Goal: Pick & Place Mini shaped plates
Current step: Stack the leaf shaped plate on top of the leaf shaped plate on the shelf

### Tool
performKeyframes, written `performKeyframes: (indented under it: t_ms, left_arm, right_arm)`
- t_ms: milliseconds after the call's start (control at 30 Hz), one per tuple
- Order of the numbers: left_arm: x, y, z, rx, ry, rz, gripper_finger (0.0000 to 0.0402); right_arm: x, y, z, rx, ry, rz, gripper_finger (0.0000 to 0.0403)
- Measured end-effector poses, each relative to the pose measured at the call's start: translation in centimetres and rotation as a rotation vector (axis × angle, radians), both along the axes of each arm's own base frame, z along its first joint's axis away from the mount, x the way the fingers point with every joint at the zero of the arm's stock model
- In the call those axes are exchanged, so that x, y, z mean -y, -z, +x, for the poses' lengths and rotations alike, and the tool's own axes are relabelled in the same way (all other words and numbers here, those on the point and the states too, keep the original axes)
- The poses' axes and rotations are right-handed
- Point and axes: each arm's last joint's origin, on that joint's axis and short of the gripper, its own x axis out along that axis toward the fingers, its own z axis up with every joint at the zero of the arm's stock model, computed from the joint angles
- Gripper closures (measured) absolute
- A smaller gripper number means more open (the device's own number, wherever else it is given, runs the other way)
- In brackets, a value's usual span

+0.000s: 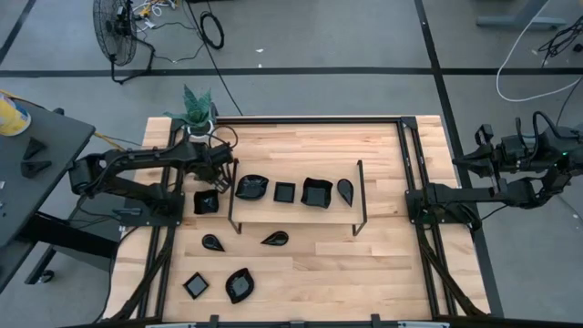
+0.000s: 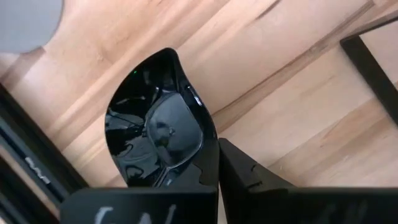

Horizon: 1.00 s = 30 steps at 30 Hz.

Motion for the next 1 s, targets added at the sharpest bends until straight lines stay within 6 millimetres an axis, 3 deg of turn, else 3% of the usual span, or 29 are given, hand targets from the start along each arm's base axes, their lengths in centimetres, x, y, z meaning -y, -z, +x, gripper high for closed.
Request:
performKeyframes:
  t_ms: [433,1000]
  left_arm:
    - [0.0,-3.1,0.2,-0.03,0.008,0.026,0.0401]
    - [0.9,-10.2,1.1,-0.025,0.058,0.059,0.0402]
  right_arm:
    - [0.0,0.0,0.0,0.0,0.0,0.0,0.0396]
    - [0.0,0.0,0.0,0.001,0.0,0.0,0.0396]
